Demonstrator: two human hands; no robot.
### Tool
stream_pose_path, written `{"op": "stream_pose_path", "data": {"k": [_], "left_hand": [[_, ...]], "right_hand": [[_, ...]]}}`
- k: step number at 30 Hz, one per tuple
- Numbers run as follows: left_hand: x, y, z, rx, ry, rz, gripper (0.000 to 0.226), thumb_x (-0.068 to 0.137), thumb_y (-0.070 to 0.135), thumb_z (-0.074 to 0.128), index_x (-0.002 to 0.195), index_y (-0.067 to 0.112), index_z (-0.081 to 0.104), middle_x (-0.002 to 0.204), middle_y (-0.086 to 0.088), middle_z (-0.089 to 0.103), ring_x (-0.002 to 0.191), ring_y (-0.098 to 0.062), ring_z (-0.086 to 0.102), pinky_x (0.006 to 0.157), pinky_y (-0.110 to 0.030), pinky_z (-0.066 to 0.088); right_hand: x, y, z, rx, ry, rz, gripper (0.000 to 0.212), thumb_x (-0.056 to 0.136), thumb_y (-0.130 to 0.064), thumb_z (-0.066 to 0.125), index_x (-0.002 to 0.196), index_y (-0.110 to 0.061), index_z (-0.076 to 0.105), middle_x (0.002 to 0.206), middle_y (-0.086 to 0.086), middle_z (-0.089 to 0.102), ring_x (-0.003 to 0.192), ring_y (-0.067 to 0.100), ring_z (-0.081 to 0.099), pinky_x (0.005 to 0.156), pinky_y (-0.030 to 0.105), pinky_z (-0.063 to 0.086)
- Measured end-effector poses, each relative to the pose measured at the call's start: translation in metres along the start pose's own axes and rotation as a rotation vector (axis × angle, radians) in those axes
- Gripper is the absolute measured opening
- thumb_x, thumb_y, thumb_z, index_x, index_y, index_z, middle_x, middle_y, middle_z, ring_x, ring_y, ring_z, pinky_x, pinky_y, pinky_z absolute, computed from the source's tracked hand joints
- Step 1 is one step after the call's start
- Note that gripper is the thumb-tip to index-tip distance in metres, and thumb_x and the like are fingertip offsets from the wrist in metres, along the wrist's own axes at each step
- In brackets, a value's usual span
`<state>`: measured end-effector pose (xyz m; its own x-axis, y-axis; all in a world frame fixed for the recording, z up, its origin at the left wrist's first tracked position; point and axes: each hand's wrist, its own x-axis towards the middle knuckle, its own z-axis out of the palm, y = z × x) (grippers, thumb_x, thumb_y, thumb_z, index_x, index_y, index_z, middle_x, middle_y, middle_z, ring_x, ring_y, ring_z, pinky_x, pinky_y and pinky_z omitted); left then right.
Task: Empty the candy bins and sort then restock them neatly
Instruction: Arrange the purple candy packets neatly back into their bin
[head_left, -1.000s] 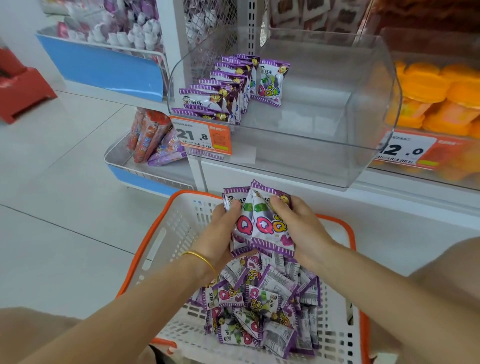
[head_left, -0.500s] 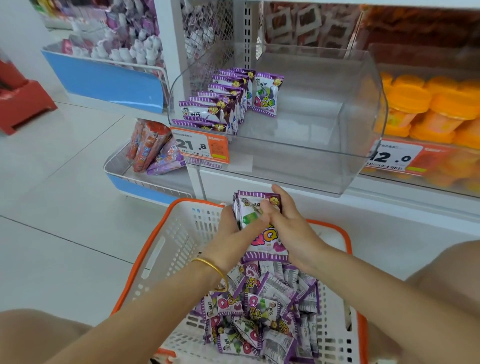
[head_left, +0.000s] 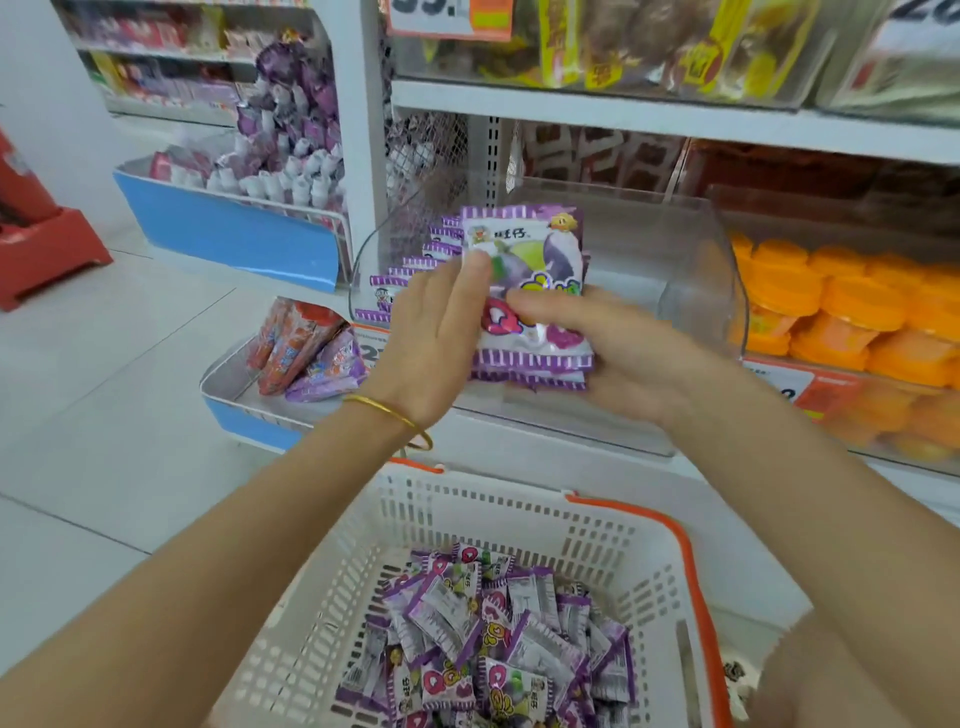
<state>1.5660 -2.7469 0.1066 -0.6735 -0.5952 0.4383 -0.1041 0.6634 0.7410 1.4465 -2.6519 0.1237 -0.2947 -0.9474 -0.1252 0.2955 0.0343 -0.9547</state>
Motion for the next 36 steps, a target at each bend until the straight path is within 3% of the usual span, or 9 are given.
{"op": "stream_pose_path", "data": {"k": [3,7,11,14,17,20,24,33,36], "left_hand": [[0.015,-0.028,-0.014,0.403,0.063,0.073,0.075,0.087,0.058,0.018,0.132,0.008,0.052,0.133,-0.014,0.051,0.126,-0.031,0.04,0.109,-0.035,0.024],[0.014,-0.066,-0.019,0.699,-0.038,0.093,0.077,0.087,0.058,0.017,0.144,0.011,0.038,0.153,-0.015,0.029,0.144,-0.031,0.02,0.117,-0.042,0.012],[0.021,-0.087,-0.008,0.754,-0.078,0.086,0.071,0.091,0.055,0.019,0.142,0.014,0.042,0.149,-0.016,0.036,0.14,-0.033,0.03,0.115,-0.045,0.017],[0.022,-0.094,-0.004,0.785,-0.054,0.111,0.066,0.093,0.052,0.02,0.14,0.014,0.046,0.147,-0.016,0.04,0.138,-0.033,0.034,0.114,-0.045,0.02],[0.022,-0.095,-0.004,0.776,-0.044,0.115,0.069,0.095,0.055,0.015,0.141,0.015,0.045,0.148,-0.015,0.039,0.14,-0.031,0.031,0.114,-0.04,0.014],[0.022,-0.095,-0.004,0.785,-0.034,0.139,0.071,0.096,0.055,0.011,0.138,0.012,0.049,0.146,-0.016,0.042,0.137,-0.033,0.035,0.112,-0.04,0.016],[0.023,-0.096,-0.003,0.789,-0.02,0.153,0.071,0.097,0.056,0.012,0.137,0.012,0.05,0.145,-0.017,0.042,0.137,-0.034,0.037,0.111,-0.041,0.018],[0.023,-0.096,-0.005,0.739,-0.057,0.119,0.072,0.095,0.059,0.01,0.142,0.016,0.043,0.15,-0.013,0.036,0.142,-0.03,0.028,0.115,-0.038,0.013],[0.022,-0.095,-0.008,0.677,-0.055,0.13,0.073,0.093,0.061,0.009,0.144,0.018,0.039,0.153,-0.012,0.031,0.144,-0.028,0.022,0.117,-0.042,0.015]], "right_hand": [[0.041,-0.024,-0.024,-0.03,0.157,-0.031,0.011,0.085,-0.013,0.063,0.096,-0.009,0.066,0.081,0.005,0.073,0.065,0.014,0.069,0.053,0.024,0.055],[0.103,-0.012,-0.066,-0.203,0.404,0.06,0.009,0.085,-0.012,0.068,0.093,-0.011,0.063,0.065,-0.002,0.071,0.052,0.008,0.065,0.042,0.015,0.045],[0.16,0.01,-0.075,-0.432,0.502,0.105,0.066,0.071,-0.027,0.082,0.123,-0.006,0.047,0.114,0.001,0.062,0.097,0.015,0.059,0.08,0.025,0.046],[0.184,0.026,-0.072,-0.639,0.606,0.029,0.078,0.075,-0.028,0.08,0.132,-0.005,0.032,0.124,0.007,0.05,0.112,0.023,0.051,0.095,0.032,0.041],[0.188,0.04,-0.078,-0.949,0.757,0.081,0.09,0.071,-0.046,0.078,0.138,-0.011,0.03,0.136,0.011,0.042,0.126,0.033,0.042,0.103,0.037,0.035],[0.193,0.04,-0.086,-0.938,0.72,0.151,0.095,0.069,-0.05,0.079,0.142,-0.016,0.028,0.138,0.008,0.045,0.126,0.035,0.043,0.105,0.041,0.037],[0.198,0.039,-0.074,-0.677,0.659,0.067,0.08,0.076,-0.022,0.079,0.139,-0.009,0.031,0.133,0.007,0.05,0.12,0.026,0.05,0.092,0.027,0.038],[0.183,0.021,-0.078,-0.536,0.468,0.218,0.073,0.068,-0.014,0.085,0.127,-0.008,0.042,0.121,0.007,0.059,0.104,0.022,0.061,0.073,0.034,0.055],[0.163,0.011,-0.074,-0.52,0.463,0.21,0.079,0.077,-0.009,0.077,0.138,-0.003,0.029,0.12,0.008,0.047,0.104,0.019,0.052,0.089,0.035,0.051]]}}
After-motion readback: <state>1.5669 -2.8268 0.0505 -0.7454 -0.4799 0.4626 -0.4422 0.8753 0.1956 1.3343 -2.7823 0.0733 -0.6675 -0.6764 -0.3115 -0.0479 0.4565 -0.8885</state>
